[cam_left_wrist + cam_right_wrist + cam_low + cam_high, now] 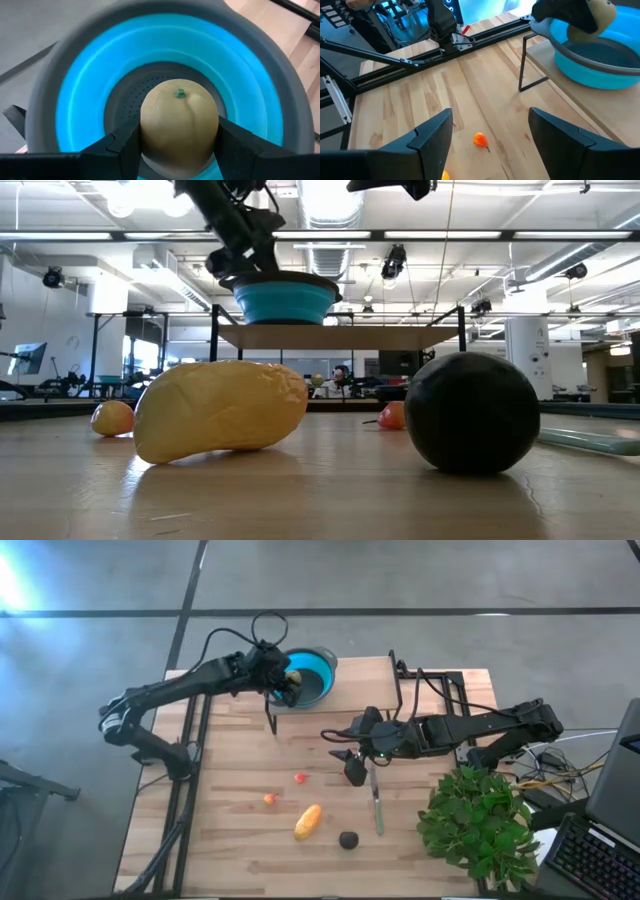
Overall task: Pick & Place Fruit
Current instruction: Put the green kiwi in the blue strainer bowl on the shelf
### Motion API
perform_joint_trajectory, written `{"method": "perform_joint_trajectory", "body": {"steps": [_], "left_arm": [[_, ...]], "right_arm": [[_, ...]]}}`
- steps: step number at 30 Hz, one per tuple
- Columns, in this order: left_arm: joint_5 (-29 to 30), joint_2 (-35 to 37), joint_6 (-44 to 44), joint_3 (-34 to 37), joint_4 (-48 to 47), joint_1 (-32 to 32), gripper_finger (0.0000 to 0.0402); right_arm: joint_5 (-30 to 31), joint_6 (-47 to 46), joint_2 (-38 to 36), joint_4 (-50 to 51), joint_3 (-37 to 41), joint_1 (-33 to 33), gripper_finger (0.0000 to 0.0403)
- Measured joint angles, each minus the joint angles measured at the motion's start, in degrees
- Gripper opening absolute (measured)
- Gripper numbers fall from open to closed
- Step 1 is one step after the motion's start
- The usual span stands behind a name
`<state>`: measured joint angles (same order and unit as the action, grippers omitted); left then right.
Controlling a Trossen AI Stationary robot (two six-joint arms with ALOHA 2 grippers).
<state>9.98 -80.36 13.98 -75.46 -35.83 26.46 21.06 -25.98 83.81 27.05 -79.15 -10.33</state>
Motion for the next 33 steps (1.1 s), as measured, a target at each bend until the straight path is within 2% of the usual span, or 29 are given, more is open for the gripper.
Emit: {"method": "perform_joint_trajectory", "body": {"steps": [7, 12, 24, 33], "left_arm": [[0.04, -1.68, -0.13, 0.00, 0.04, 0.09, 0.0205], [0.12, -2.36, -1.64, 0.01, 0.02, 0.11, 0.0225], [0.11, -2.32, -4.18, 0.04, 0.02, 0.11, 0.0243], [0.13, -2.27, -4.91, -1.32, -0.74, 0.11, 0.0275]], "right_arm": [[0.00, 0.02, 0.04, 0.02, 0.06, 0.00, 0.0228], [0.00, 0.30, 0.04, -0.02, 0.07, 0.00, 0.0224], [0.00, 0.43, 0.04, -0.02, 0.07, 0.00, 0.0254], [0.00, 0.43, 0.04, -0.02, 0.07, 0.00, 0.0270]]}}
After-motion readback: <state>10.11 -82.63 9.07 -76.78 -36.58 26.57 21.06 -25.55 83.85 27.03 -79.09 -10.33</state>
